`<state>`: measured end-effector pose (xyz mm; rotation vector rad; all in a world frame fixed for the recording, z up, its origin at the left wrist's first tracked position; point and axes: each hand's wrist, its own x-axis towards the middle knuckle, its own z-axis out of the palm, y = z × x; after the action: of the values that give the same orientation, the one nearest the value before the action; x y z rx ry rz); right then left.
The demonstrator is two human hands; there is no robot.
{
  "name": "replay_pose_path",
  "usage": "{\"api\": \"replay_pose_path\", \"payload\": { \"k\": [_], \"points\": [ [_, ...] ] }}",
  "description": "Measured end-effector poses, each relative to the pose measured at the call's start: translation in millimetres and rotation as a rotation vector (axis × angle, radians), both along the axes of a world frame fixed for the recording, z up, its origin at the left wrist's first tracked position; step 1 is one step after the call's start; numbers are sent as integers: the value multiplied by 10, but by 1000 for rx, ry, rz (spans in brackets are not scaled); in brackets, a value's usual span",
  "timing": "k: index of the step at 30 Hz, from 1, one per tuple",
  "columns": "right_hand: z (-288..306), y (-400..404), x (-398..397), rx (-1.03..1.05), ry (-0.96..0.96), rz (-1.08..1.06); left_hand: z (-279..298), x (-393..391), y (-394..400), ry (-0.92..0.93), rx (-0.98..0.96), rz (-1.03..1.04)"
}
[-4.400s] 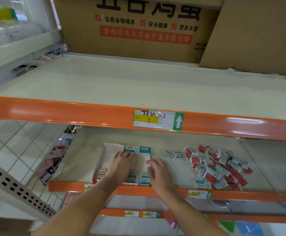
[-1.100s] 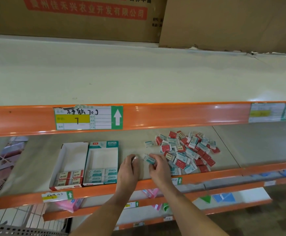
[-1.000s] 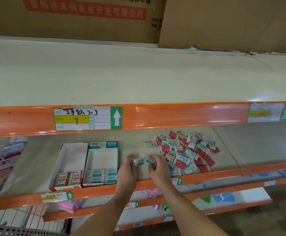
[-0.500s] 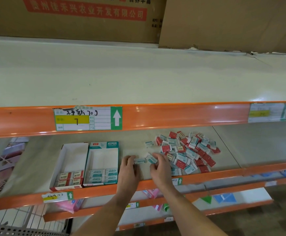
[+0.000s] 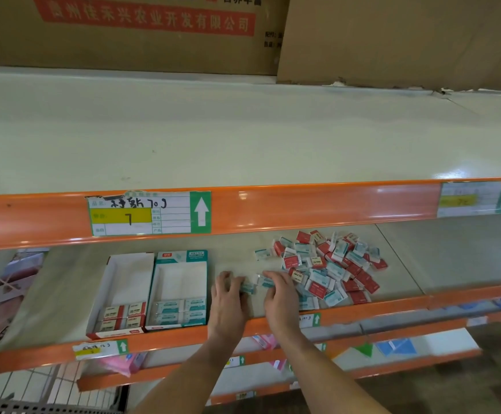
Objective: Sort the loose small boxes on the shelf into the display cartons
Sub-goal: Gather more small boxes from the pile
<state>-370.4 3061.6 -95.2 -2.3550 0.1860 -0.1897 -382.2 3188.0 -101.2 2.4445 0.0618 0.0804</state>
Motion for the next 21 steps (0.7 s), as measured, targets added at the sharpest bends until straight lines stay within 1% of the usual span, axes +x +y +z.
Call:
{"api": "replay_pose_path", "payload": {
  "k": [4, 7, 11, 15, 18, 21],
  "points": [
    [14, 20, -11, 31, 20, -17, 33, -7, -12, 31, 21, -18],
    [15, 25, -8, 0, 70, 11, 63, -5, -19, 12, 36, -34],
    [45, 24, 4, -56, 117, 29, 173, 34, -32, 30, 181, -66],
    [130, 1, 32, -136, 194, 85, 276, 139, 48, 35, 380, -178],
    [211, -33, 49, -235, 216, 118, 336, 188, 113, -36, 430, -225],
    [268, -51, 66, -254, 188, 120, 389, 225, 180, -116, 421, -240]
  ]
}}
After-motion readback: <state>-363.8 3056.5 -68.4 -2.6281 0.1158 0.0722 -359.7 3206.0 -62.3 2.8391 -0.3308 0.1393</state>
